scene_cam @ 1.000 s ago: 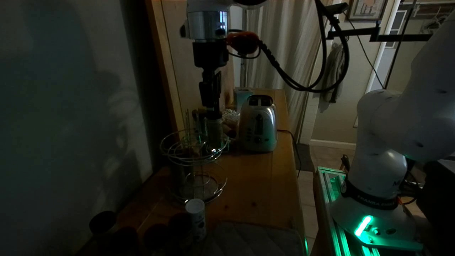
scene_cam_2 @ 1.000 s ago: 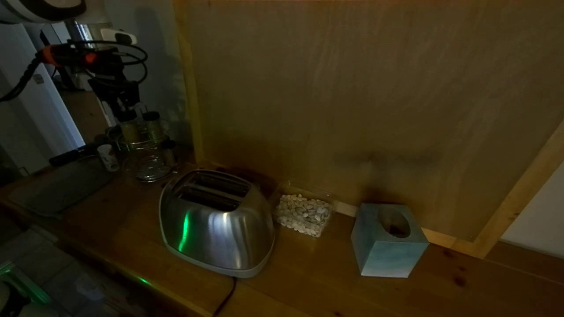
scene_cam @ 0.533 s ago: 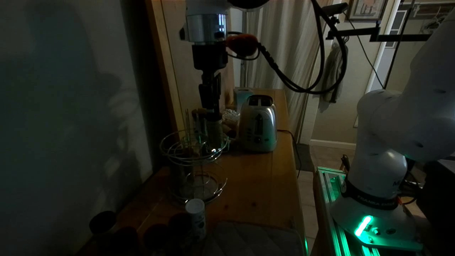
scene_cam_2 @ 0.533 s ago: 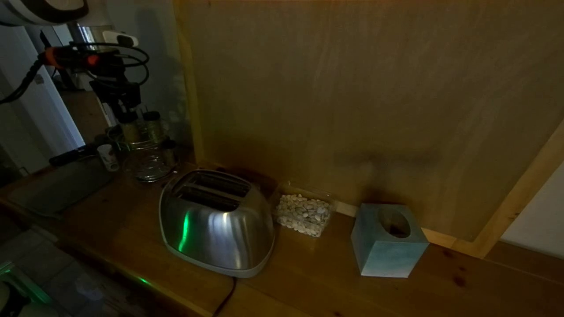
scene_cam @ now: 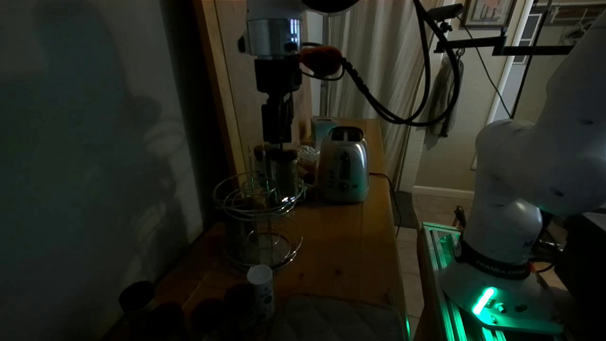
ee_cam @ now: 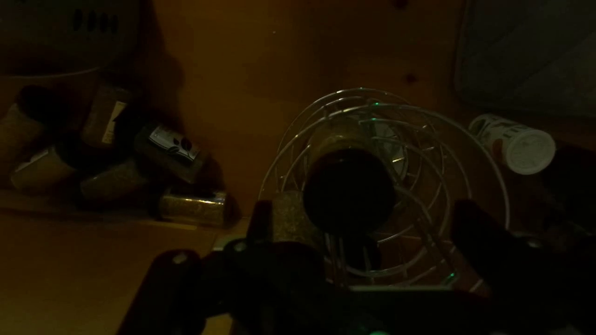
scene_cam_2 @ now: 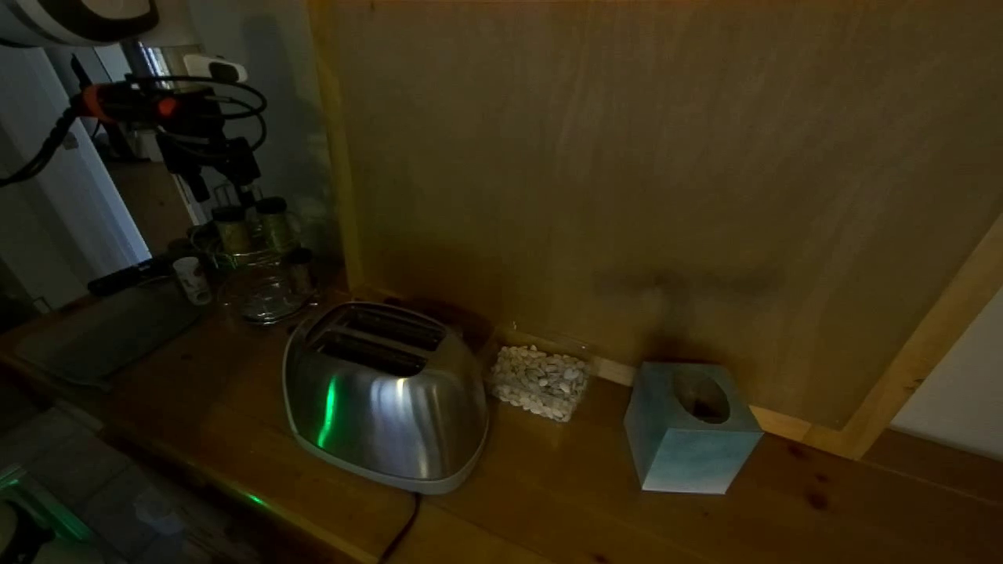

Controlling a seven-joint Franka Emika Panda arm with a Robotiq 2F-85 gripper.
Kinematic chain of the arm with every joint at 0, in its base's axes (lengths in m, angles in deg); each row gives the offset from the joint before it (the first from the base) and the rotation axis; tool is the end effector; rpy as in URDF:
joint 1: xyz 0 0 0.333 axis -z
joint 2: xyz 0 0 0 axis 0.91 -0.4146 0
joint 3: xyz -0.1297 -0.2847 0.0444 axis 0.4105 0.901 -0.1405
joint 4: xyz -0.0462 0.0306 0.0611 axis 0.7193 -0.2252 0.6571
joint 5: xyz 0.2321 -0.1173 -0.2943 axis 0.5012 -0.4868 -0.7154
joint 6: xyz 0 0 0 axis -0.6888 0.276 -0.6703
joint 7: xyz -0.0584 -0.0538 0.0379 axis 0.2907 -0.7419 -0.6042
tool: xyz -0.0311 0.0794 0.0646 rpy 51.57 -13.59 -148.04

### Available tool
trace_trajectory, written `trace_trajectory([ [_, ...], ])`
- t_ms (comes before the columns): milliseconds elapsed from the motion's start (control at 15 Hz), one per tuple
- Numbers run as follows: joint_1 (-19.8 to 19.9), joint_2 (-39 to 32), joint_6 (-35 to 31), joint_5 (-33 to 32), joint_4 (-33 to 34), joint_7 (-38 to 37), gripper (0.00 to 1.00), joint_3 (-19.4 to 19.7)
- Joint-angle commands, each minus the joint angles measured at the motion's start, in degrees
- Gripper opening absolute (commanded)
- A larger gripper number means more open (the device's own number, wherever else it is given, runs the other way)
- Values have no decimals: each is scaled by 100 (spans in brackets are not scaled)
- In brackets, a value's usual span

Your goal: Move the object to the rack

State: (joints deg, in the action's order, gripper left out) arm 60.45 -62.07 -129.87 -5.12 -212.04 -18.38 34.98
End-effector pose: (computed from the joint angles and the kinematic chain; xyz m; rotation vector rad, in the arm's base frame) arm 0.4383 0.0919 0.4979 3.0663 0.2420 0.0085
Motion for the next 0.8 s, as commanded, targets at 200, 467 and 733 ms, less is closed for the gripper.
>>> trace_trajectory([
  [200, 40, 48, 29, -102, 29, -103, 100, 19],
  [467, 84, 365, 124, -5, -16, 6, 100, 155],
  [733, 100, 799, 316, 50, -48, 208, 100, 343],
])
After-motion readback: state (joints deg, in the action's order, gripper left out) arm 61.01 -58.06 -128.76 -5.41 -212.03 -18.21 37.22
